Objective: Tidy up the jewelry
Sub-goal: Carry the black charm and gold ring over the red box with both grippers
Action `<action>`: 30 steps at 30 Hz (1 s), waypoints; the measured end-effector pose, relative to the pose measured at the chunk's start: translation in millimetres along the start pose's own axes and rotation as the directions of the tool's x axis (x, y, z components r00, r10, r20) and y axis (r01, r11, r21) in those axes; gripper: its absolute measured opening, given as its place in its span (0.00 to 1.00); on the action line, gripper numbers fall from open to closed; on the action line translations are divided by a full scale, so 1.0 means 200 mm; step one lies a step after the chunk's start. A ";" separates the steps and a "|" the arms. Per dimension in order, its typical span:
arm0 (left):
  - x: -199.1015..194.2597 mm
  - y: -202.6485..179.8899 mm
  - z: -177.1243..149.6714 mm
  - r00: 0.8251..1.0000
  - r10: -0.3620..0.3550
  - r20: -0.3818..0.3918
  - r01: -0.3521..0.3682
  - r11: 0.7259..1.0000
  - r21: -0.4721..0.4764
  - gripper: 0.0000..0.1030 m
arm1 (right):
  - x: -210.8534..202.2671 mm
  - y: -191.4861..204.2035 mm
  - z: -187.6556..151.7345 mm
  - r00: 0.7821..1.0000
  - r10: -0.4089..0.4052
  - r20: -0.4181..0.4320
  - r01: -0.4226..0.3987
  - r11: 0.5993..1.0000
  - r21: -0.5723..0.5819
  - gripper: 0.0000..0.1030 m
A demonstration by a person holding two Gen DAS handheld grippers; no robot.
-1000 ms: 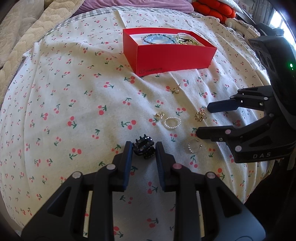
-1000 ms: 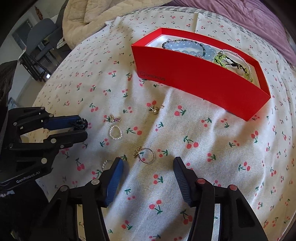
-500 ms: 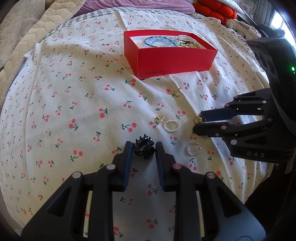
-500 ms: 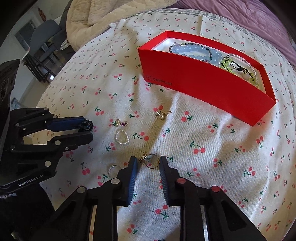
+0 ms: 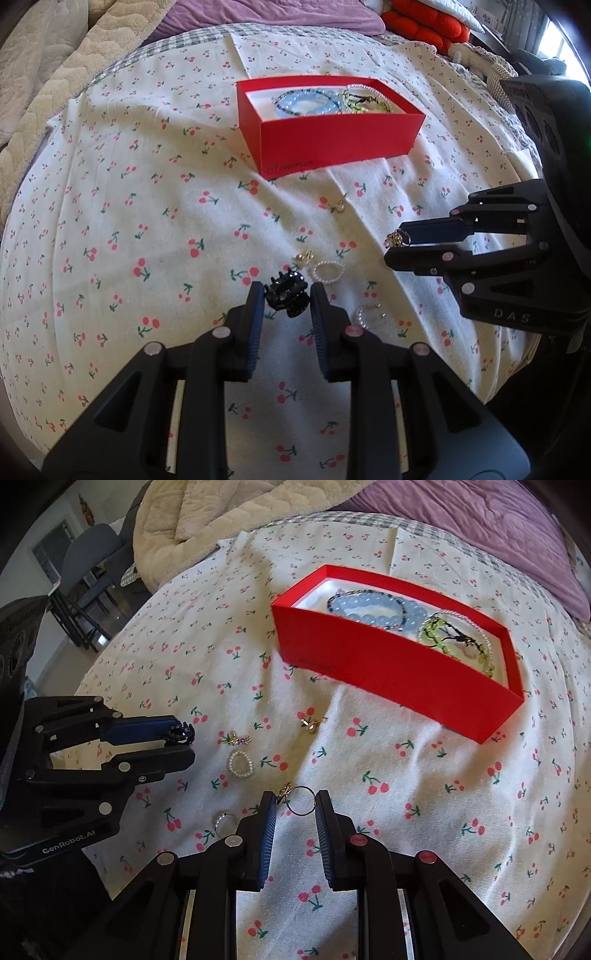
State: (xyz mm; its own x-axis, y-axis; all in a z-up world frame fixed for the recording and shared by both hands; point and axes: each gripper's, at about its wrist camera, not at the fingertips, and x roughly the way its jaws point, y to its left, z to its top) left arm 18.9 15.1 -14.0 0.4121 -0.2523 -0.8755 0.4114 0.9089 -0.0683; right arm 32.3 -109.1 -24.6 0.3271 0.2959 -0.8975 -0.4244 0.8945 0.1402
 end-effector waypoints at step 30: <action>-0.06 -0.06 0.39 0.993 -0.023 0.113 0.029 0.998 -0.052 0.26 | -0.33 -0.35 0.19 0.988 -0.030 0.153 0.005 0.986 0.164 0.21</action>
State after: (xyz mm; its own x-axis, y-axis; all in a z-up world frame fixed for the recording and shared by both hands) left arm 72.6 -19.8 34.5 0.4916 -0.3089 -0.8142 0.3805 0.9172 -0.1182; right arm 72.8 -177.5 41.4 0.4650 0.3163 -0.8269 -0.2787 0.9388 0.2024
